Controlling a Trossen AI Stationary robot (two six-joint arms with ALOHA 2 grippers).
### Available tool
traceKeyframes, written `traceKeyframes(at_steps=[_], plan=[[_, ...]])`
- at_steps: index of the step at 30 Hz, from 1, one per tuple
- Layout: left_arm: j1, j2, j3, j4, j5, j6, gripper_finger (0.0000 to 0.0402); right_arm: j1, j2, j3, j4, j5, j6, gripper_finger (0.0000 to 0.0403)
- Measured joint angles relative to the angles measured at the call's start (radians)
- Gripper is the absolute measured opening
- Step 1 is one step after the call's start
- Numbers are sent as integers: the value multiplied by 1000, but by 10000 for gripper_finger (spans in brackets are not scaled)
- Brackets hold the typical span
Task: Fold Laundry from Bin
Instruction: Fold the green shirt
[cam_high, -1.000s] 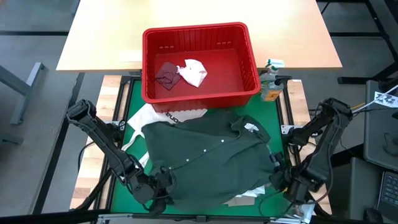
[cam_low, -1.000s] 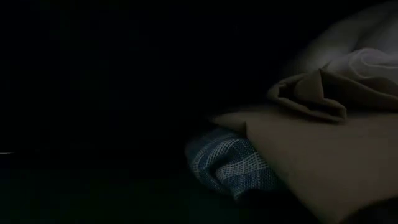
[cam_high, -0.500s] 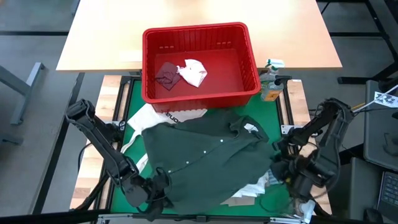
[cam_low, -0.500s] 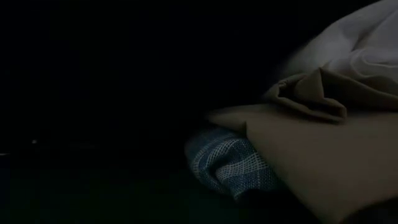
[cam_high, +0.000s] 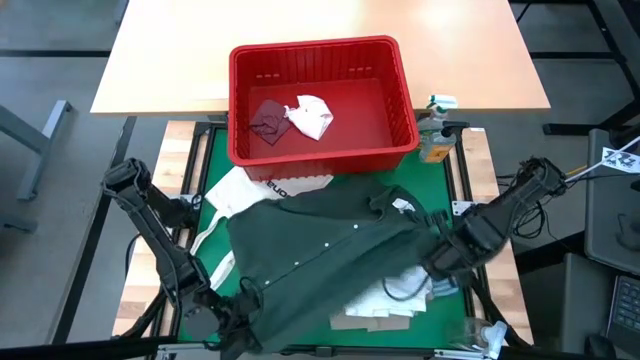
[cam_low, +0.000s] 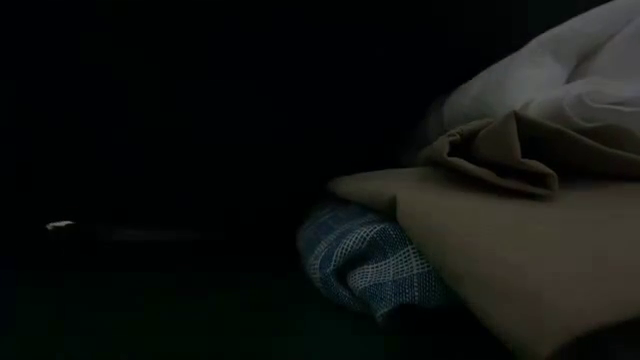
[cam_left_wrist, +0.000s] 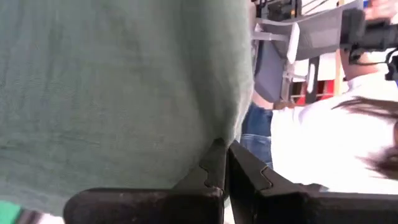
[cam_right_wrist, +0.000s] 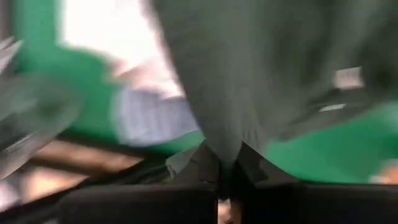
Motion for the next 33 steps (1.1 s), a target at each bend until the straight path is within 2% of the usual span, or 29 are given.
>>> traceKeyframes(at_steps=[4,14,19,25,30,33], plan=[[-4,0,0,13,2,-65,0,68,-2,0,3,-198,31,5],[3,0,0,33,2,-98,0,228,-4,0,163,-430,259,4],[-10,0,0,27,2,-143,0,287,-4,0,189,-392,319,9],[-11,0,0,18,-11,-113,0,289,-5,0,144,-273,249,8],[-11,1,0,4,-59,-82,0,218,-6,0,7,-192,206,9],[-13,1,0,-57,-80,-94,0,156,-19,0,5,-135,126,7]])
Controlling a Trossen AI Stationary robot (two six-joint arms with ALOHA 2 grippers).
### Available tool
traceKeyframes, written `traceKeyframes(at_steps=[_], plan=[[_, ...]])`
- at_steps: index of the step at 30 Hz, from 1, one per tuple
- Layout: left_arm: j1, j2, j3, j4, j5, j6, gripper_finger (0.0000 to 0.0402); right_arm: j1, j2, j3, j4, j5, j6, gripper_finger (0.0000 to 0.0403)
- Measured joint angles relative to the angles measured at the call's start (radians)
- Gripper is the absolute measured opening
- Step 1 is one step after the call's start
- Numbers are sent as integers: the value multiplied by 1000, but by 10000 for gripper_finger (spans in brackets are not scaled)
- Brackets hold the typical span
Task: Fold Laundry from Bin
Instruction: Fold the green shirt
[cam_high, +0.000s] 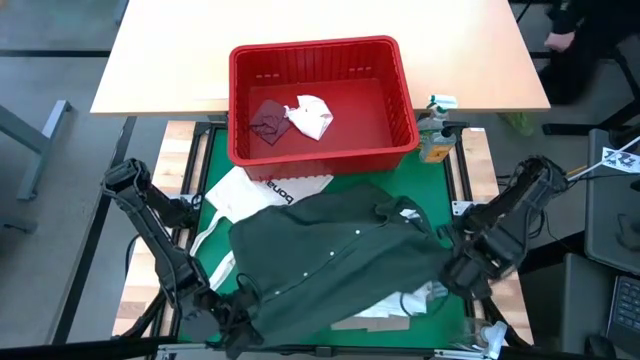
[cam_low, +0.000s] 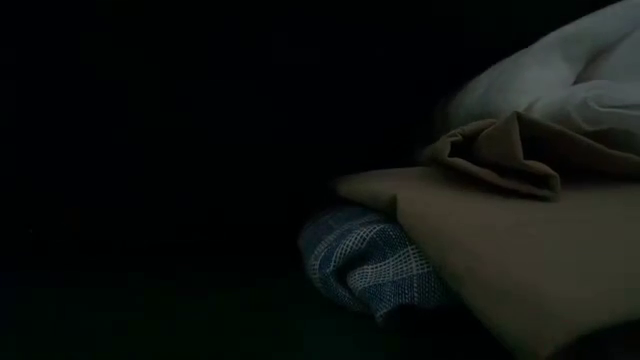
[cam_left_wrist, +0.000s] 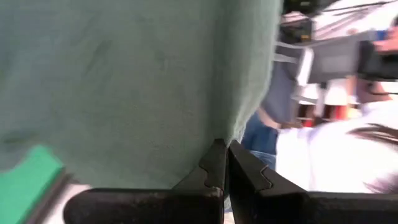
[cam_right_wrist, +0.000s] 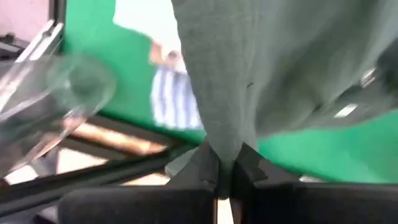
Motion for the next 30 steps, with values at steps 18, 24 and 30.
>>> traceKeyframes(at_steps=[18,24,30], plan=[[2,1,0,-649,-112,-343,0,-521,-33,-11,-3,400,-335,8],[38,1,0,-735,-123,-338,0,-647,-29,-11,-3,433,-393,9],[65,1,0,-783,-118,-336,0,-722,-29,-11,21,426,-442,10]])
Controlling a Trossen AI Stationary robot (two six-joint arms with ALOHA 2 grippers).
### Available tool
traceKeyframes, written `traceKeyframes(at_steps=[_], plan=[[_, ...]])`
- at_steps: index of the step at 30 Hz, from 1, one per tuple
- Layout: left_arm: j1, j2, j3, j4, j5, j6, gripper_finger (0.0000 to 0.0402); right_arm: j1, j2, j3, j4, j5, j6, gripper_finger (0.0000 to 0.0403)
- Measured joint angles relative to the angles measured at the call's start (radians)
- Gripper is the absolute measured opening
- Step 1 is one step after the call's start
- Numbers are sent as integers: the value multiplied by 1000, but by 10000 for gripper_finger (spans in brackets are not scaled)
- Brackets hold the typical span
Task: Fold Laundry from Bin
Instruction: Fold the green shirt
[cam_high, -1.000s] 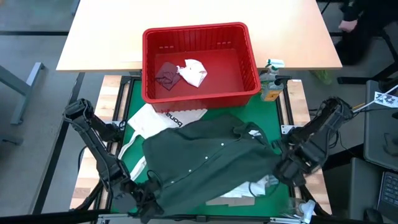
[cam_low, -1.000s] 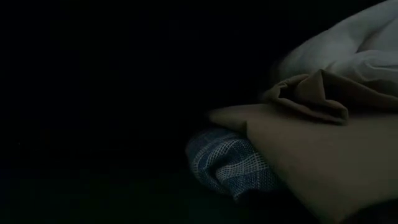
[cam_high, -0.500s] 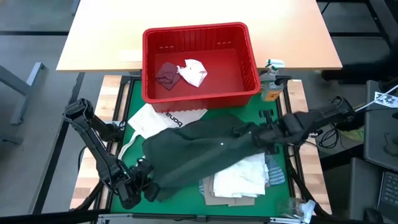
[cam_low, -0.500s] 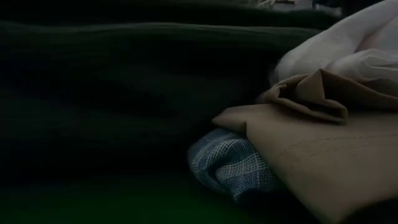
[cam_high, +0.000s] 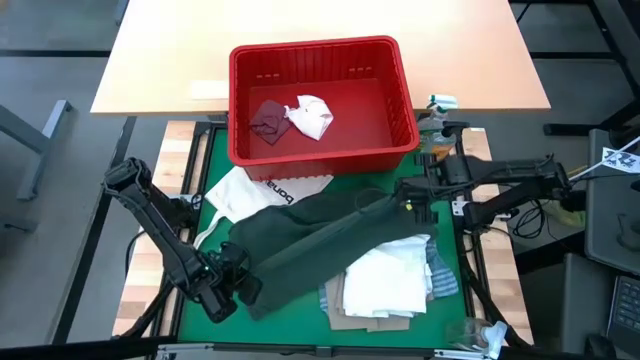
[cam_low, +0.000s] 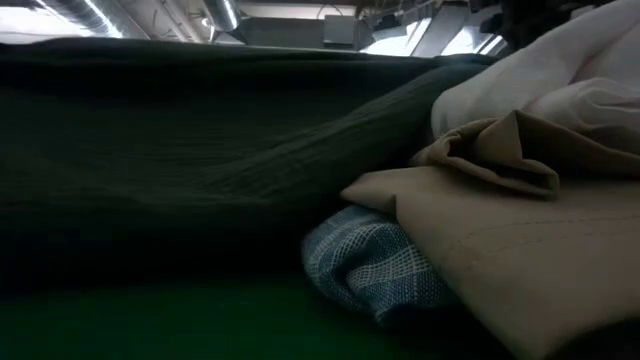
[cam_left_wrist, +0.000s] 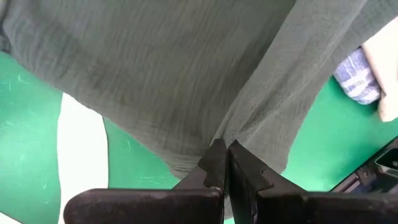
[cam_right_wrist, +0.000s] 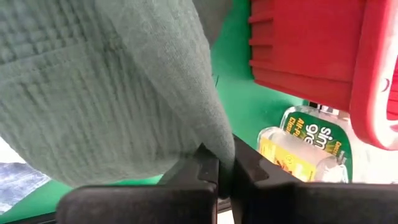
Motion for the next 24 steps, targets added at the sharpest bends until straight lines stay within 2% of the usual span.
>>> traceKeyframes(at_steps=[11,18,24], plan=[[5,0,-1,-1,10,0,7,-19,0,0,7,-27,-1,20],[4,0,-2,-33,19,-1,52,-20,0,0,7,1,-2,49],[5,0,-30,-21,40,0,106,-20,1,0,13,19,-1,106]])
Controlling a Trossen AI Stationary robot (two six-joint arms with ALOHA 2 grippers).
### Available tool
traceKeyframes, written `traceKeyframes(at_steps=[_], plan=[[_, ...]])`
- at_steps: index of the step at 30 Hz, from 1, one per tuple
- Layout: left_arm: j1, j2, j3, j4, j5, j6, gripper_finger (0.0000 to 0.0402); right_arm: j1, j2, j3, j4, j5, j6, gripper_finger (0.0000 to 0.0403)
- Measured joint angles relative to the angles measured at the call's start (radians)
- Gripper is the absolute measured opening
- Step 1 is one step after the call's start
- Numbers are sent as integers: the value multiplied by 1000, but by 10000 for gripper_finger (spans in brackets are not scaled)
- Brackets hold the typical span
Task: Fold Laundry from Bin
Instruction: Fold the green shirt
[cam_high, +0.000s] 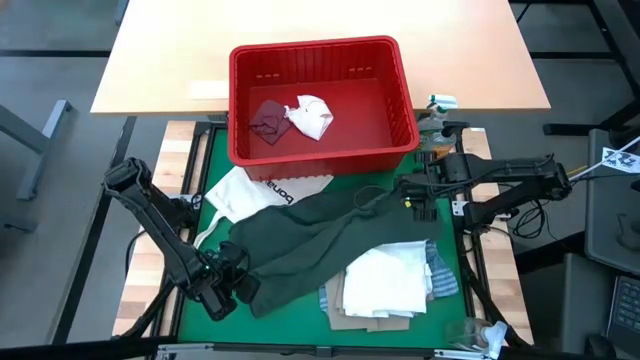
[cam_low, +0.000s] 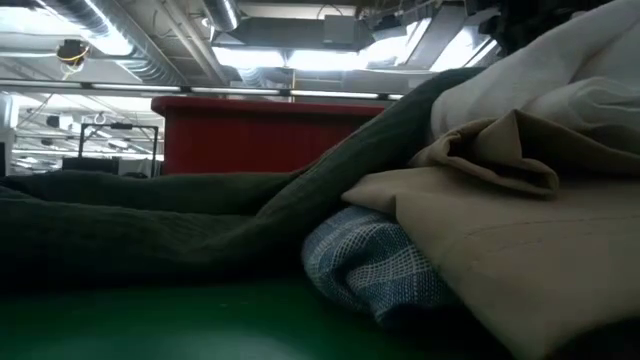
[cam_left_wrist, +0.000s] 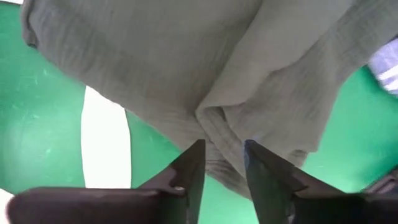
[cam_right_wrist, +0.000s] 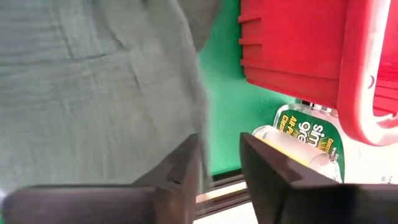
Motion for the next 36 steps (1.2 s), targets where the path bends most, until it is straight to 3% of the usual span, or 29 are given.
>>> traceKeyframes(at_steps=[9,17,21,26,32,36], plan=[[1,1,-44,165,-29,44,155,0,0,0,-42,-10,114,180],[5,1,-44,447,-193,237,156,16,-19,-9,-38,-313,207,186],[20,11,-44,565,-260,359,157,79,-35,-81,-40,-334,219,186],[45,60,-44,655,-271,485,157,204,-36,-177,-36,-417,221,186],[69,95,-44,655,-243,524,157,322,-36,-255,26,-430,258,186],[84,95,-44,654,-245,548,157,355,-36,-298,99,-334,303,186]])
